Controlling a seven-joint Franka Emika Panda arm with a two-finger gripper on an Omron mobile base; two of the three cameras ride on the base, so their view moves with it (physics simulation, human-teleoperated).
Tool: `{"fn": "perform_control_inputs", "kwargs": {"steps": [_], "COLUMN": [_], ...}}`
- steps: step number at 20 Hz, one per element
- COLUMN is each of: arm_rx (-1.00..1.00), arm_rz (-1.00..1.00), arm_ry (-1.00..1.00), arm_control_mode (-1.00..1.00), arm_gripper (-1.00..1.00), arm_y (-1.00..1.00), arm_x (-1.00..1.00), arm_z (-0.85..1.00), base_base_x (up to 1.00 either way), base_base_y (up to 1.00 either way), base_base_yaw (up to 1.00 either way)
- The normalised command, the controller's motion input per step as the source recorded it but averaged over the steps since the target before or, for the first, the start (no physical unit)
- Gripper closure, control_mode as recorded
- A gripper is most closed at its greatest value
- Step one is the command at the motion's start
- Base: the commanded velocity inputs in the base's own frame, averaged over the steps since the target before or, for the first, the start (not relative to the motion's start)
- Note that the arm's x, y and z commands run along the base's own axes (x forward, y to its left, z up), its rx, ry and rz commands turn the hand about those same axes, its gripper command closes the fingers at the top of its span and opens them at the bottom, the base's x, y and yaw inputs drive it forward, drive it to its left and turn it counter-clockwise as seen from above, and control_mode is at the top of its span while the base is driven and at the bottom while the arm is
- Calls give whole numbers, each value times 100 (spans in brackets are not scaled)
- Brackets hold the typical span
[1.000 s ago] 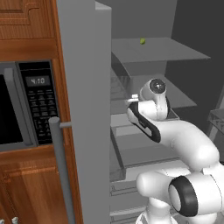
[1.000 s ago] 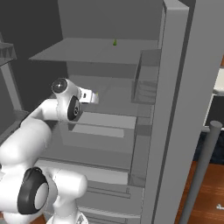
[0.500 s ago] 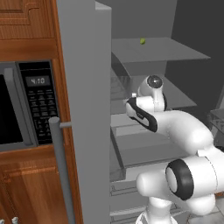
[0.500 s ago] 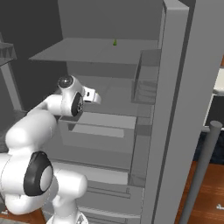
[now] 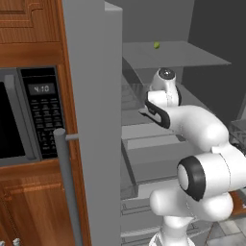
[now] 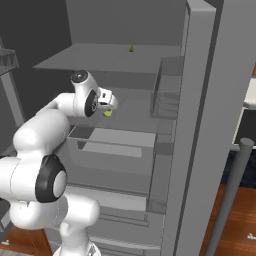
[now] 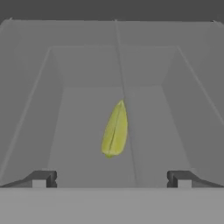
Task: Take the lemon wedge from the fridge and place it on the plate with fish on the dining counter.
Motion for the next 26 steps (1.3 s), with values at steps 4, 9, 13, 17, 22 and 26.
{"fn": "perform_control_inputs", "kwargs": {"steps": [4, 9, 13, 17, 22, 26], "arm_rx": [-5, -1, 4, 5, 0, 0], "arm_rz": [0, 0, 0, 0, 0, 0], "arm_ry": [-13, 0, 6, 10, 3, 0], "arm_control_mode": [-100, -100, -100, -100, -100, -100], "arm_gripper": [-100, -100, -100, -100, -100, -100], "arm_y": [-2, 0, 0, 0, 0, 0], "arm_x": [-3, 12, 32, 40, 19, 15], "arm_z": [-23, -1, 3, 11, -1, -11], "base_base_x": [0, 0, 0, 0, 0, 0], "base_base_y": [0, 0, 0, 0, 0, 0], "base_base_yaw": [0, 0, 0, 0, 0, 0]}}
